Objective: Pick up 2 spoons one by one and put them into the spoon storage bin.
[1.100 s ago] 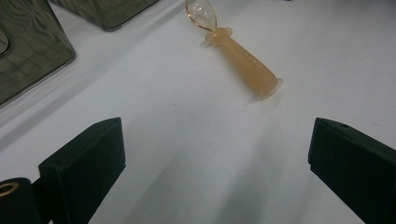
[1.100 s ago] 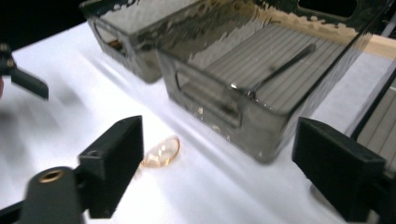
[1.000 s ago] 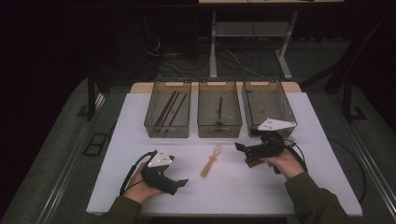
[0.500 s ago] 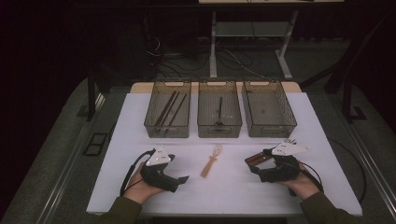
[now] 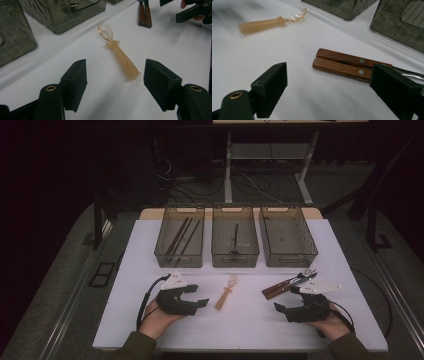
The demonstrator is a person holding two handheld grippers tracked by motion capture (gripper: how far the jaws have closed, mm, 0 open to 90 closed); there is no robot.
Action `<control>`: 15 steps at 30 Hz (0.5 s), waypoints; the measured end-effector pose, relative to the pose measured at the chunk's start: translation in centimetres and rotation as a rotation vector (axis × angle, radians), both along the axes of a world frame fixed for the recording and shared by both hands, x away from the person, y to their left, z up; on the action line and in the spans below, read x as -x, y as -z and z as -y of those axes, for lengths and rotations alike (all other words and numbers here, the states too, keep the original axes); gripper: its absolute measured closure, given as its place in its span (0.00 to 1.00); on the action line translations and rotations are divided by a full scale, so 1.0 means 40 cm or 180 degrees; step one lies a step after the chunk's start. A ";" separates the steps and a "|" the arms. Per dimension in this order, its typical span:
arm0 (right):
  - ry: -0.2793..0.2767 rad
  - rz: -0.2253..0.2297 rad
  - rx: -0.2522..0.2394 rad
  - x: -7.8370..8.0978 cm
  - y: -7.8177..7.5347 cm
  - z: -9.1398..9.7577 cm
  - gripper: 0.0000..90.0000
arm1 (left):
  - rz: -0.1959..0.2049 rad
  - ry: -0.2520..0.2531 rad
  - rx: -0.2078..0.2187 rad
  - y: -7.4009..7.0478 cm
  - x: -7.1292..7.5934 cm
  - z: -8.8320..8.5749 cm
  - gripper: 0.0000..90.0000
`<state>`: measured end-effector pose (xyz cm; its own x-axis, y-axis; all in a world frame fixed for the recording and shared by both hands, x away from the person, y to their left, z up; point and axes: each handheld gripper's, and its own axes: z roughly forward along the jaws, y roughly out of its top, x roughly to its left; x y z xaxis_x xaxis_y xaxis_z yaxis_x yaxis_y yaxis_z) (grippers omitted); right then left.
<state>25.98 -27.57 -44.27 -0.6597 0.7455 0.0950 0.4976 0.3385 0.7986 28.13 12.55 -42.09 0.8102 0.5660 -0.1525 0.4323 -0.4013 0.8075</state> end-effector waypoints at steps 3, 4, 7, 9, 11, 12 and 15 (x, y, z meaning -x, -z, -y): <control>0.0001 0.0004 0.0005 0.000 0.000 -0.001 0.16 | 0.0016 0.0046 -0.0076 0.002 -0.007 0.032 0.40; -0.0001 0.0007 0.0002 0.000 0.000 -0.001 0.16 | 0.0020 0.0057 -0.0097 0.004 -0.010 0.045 0.40; 0.0002 0.0005 -0.0001 -0.002 0.001 0.000 0.16 | 0.0022 0.0096 -0.0166 0.010 -0.025 0.080 0.41; 0.0006 0.0002 0.0002 -0.002 0.002 -0.001 0.16 | 0.0023 0.0106 -0.0201 0.013 -0.035 0.102 0.41; -0.0002 -0.0002 -0.0004 -0.003 0.002 -0.001 0.16 | -0.0015 0.0122 -0.0213 0.016 -0.044 0.117 0.43; -0.0002 -0.0001 -0.0003 -0.003 0.002 -0.001 0.16 | -0.0029 0.0109 -0.0218 0.019 -0.046 0.125 0.44; -0.0004 -0.0005 -0.0011 -0.002 0.002 -0.002 0.16 | -0.0075 0.0089 -0.0278 0.026 -0.050 0.142 0.48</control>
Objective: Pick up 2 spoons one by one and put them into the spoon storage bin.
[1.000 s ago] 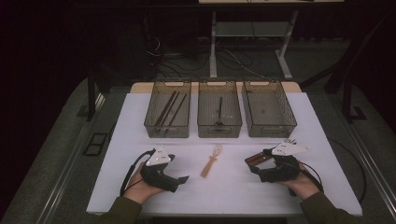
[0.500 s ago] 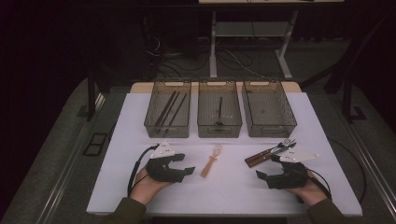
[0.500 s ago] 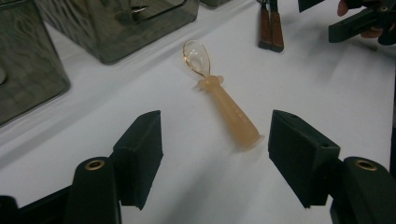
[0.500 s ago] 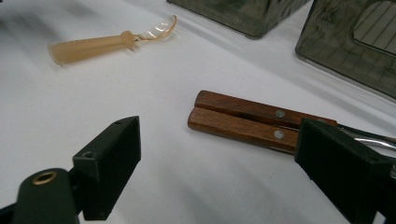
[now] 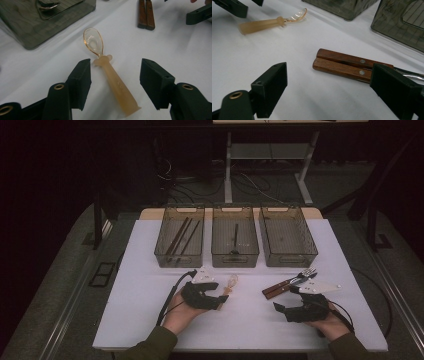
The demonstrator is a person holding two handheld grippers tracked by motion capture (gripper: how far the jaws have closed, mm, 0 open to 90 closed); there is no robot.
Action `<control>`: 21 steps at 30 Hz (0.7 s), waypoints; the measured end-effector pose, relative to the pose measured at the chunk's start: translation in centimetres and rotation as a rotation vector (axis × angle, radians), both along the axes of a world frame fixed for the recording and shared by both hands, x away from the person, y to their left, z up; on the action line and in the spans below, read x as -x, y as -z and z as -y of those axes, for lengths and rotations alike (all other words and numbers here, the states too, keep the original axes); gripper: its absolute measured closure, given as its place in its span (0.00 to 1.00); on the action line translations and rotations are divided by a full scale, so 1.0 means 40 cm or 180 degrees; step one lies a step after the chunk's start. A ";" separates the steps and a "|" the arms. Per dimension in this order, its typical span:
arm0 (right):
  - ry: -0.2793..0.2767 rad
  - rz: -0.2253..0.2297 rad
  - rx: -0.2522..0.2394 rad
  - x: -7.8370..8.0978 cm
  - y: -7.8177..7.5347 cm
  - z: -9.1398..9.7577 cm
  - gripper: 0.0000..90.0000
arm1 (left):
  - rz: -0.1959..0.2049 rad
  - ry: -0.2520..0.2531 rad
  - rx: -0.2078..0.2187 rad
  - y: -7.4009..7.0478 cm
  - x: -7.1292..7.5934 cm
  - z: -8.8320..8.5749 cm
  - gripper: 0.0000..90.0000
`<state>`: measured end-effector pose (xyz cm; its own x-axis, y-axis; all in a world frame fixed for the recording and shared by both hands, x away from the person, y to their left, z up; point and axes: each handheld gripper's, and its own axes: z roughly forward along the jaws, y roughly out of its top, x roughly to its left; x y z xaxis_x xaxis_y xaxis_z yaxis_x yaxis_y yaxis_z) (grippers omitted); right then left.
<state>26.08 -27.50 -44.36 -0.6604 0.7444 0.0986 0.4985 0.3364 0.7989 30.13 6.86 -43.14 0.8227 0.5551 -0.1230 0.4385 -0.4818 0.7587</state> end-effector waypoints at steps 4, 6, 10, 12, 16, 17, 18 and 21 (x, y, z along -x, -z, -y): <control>-0.0008 0.0027 0.0013 0.000 0.000 -0.001 0.16 | -0.0017 0.0040 -0.0083 0.010 0.011 0.005 0.52; -0.0006 0.0032 0.0018 0.000 0.000 -0.002 0.16 | -0.0028 0.0043 -0.0147 0.016 0.018 0.005 0.54; 0.0000 0.0034 0.0017 -0.001 0.000 -0.001 0.16 | -0.0120 0.0077 -0.0212 0.027 0.023 0.010 0.57; 0.0003 0.0034 0.0018 -0.001 0.000 -0.001 0.16 | -0.0140 0.0100 -0.0230 0.029 0.027 0.011 0.58; 0.0001 0.0033 0.0017 -0.001 0.000 -0.001 0.16 | -0.0158 0.0132 -0.0299 0.036 0.032 0.011 0.59; 0.0000 0.0035 0.0020 -0.001 0.000 -0.001 0.16 | -0.0154 0.0148 -0.0357 0.037 0.033 0.011 0.60; 0.0000 0.0035 0.0023 -0.001 0.000 -0.001 0.16 | -0.0122 0.0141 -0.0366 0.037 0.035 0.011 0.61; -0.0004 0.0033 0.0031 -0.001 0.000 -0.001 0.16 | -0.0048 0.0183 -0.0463 0.036 0.038 0.014 0.62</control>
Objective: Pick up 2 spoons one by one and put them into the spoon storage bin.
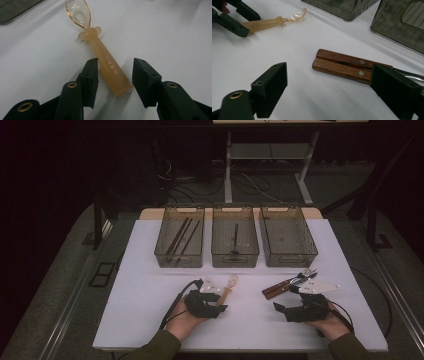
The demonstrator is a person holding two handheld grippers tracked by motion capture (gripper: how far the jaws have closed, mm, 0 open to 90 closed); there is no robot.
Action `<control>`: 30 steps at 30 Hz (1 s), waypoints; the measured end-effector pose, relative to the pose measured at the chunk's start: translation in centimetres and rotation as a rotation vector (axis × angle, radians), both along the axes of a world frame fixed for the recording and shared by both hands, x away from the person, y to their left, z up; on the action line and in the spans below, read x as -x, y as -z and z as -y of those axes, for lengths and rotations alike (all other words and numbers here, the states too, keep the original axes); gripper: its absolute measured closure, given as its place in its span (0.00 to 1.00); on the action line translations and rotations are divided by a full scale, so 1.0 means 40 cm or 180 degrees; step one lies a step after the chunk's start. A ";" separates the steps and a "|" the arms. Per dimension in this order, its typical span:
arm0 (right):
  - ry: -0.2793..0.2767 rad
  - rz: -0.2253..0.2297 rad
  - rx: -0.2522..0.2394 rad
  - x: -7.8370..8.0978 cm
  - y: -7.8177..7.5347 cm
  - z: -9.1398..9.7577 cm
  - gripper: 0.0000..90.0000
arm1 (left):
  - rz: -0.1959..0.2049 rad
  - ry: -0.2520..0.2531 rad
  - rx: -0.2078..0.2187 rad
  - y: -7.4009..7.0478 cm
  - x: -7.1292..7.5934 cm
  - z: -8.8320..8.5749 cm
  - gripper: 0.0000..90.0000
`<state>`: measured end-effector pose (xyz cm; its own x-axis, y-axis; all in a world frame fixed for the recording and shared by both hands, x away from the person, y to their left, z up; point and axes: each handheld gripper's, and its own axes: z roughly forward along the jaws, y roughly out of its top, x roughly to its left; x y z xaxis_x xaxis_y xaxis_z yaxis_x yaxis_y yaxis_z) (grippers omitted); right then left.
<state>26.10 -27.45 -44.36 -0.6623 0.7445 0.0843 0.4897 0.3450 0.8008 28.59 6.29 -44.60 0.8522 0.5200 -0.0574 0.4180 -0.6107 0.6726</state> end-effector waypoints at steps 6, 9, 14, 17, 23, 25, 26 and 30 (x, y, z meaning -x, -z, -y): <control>0.0007 -0.0008 0.0003 -0.001 0.001 0.000 0.16 | 0.0066 0.0023 -0.0075 -0.001 0.003 0.006 0.65; 0.0003 -0.0003 0.0006 -0.001 0.001 0.000 0.16 | 0.0044 -0.0014 -0.0046 -0.001 0.002 0.007 0.67; -0.0002 -0.0001 0.0018 -0.001 0.001 -0.001 0.16 | 0.0035 -0.0030 -0.0074 -0.004 -0.002 0.006 0.74; -0.0003 -0.0005 0.0023 -0.001 0.002 -0.001 0.16 | 0.0013 -0.0039 -0.0065 -0.005 -0.003 0.005 0.80; -0.0011 -0.0001 0.0025 -0.001 0.002 -0.002 0.16 | -0.0016 -0.0058 -0.0063 -0.006 -0.006 0.006 0.81; -0.0011 -0.0002 0.0021 -0.001 0.001 -0.002 0.16 | -0.0041 -0.0084 -0.0053 -0.006 -0.007 0.006 0.82; -0.0011 -0.0002 0.0020 -0.001 0.001 -0.002 0.16 | -0.0047 -0.0084 -0.0055 -0.007 -0.008 0.005 0.82; -0.0011 -0.0004 0.0013 -0.001 0.001 -0.002 0.16 | -0.0011 -0.0068 -0.0049 -0.008 -0.007 0.004 0.82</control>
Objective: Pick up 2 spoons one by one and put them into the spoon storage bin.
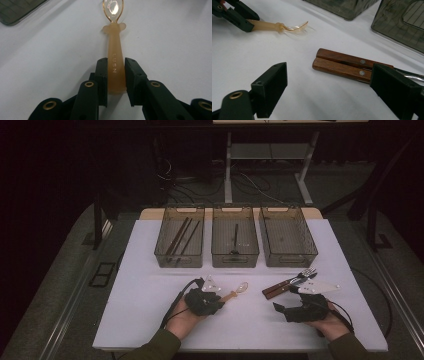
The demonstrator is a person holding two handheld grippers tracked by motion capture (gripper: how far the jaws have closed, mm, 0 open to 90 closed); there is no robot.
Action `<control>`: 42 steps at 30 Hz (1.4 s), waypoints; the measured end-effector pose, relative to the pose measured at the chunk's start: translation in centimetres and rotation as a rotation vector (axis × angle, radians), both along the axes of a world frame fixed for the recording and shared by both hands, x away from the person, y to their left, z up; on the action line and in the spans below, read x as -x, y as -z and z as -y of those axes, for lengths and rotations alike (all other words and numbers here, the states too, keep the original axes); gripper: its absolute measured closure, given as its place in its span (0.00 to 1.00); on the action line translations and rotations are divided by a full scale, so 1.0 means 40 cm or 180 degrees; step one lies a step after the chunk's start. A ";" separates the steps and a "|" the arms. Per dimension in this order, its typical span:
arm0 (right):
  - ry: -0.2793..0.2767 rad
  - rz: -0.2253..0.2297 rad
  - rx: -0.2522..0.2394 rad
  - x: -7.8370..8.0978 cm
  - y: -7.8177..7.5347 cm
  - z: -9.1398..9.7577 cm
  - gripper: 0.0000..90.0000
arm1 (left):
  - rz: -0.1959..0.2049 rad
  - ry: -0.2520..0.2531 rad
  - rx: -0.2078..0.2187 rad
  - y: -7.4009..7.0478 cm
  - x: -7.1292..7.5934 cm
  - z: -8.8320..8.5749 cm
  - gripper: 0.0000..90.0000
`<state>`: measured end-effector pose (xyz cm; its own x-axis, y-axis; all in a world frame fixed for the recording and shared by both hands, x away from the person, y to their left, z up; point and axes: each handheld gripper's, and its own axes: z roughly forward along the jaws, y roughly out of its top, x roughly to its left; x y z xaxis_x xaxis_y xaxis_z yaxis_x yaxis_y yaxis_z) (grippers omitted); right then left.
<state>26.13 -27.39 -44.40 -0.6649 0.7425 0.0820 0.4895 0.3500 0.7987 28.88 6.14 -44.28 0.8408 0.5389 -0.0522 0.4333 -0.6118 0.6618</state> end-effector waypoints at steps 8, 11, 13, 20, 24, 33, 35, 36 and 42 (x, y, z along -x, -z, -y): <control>-0.0003 0.0003 -0.0004 0.000 0.000 0.000 0.16 | 0.0030 0.0072 0.0069 -0.012 0.000 -0.011 0.82; -0.0003 0.0003 -0.0006 0.001 -0.001 0.000 0.16 | 0.0046 0.0095 0.0068 -0.016 -0.001 -0.015 0.82; -0.0008 0.0007 -0.0005 0.000 -0.001 0.001 0.16 | 0.0060 0.0090 0.0079 -0.018 -0.001 -0.018 0.82; -0.0017 0.0014 -0.0009 0.001 -0.002 0.001 0.16 | 0.0098 0.0123 0.0162 -0.033 -0.006 -0.041 0.82; -0.0025 0.0013 -0.0009 0.001 -0.002 0.001 0.16 | 0.0151 0.0138 0.0215 -0.045 -0.008 -0.059 0.82; -0.0021 0.0000 -0.0015 0.002 -0.003 -0.001 0.16 | 0.0177 0.0094 0.0312 -0.062 -0.014 -0.089 0.82; -0.0025 0.0006 -0.0006 0.001 -0.002 -0.001 0.16 | 0.0176 0.0100 0.0312 -0.065 -0.015 -0.091 0.82; -0.0022 -0.0004 -0.0006 0.001 -0.002 -0.002 0.16 | 0.0176 0.0110 0.0305 -0.067 -0.016 -0.093 0.82; -0.0027 0.0002 0.0000 0.000 -0.001 -0.002 0.16 | 0.0160 0.0120 0.0336 -0.076 -0.023 -0.095 0.82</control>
